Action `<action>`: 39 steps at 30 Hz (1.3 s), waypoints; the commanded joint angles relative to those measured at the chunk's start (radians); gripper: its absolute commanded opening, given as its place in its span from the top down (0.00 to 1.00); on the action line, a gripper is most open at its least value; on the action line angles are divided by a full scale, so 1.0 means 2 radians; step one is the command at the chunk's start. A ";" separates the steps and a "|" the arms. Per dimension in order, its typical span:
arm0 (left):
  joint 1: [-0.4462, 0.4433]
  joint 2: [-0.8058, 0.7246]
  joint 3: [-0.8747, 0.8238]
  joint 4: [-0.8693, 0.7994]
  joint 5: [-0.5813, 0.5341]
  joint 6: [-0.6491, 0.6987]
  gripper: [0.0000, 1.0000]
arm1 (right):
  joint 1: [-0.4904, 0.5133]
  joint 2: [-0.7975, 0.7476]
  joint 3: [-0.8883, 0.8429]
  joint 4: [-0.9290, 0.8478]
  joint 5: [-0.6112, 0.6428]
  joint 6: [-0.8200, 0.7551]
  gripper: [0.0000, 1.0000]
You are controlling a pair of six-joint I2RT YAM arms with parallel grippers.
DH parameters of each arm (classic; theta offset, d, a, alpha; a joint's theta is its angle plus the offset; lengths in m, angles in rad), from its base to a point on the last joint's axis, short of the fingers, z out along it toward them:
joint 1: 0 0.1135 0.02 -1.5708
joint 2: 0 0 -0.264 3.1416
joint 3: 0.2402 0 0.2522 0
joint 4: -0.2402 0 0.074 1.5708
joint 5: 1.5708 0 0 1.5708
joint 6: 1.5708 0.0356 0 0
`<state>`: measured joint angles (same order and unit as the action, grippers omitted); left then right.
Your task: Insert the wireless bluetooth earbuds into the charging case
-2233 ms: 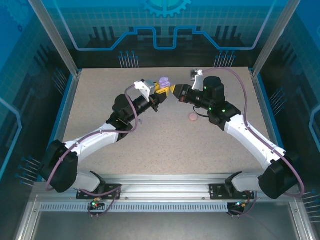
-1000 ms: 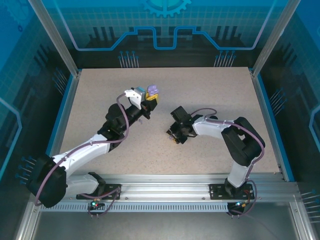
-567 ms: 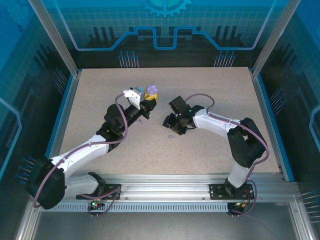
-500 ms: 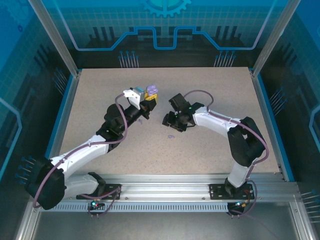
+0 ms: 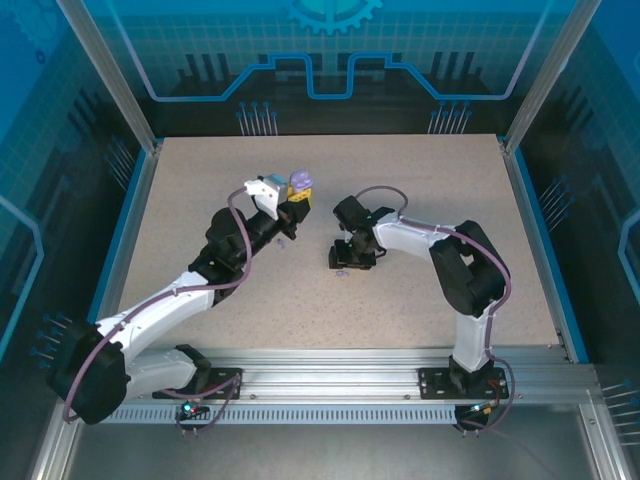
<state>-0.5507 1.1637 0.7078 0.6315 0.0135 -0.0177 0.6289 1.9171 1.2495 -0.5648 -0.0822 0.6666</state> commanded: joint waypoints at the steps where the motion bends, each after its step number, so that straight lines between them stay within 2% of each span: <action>1: 0.004 -0.013 0.009 0.001 -0.009 0.012 1.00 | 0.015 -0.004 -0.015 0.001 -0.025 -0.009 0.50; 11: 0.004 -0.011 0.010 0.000 -0.010 0.011 1.00 | 0.053 -0.030 -0.027 0.001 -0.030 0.003 0.52; 17: 0.004 -0.010 0.011 -0.001 -0.009 0.012 1.00 | 0.056 -0.053 -0.015 -0.056 0.076 0.027 0.51; 20: 0.005 -0.011 0.011 0.000 -0.010 0.013 1.00 | 0.056 -0.046 0.003 -0.084 0.098 0.045 0.51; 39: 0.009 -0.014 0.006 0.005 -0.008 0.018 1.00 | 0.077 0.055 0.082 -0.115 0.094 0.154 0.56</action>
<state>-0.5449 1.1637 0.7078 0.6247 0.0113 0.0025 0.7593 1.9999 1.3792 -0.7612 0.1055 0.9279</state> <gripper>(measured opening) 0.220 0.445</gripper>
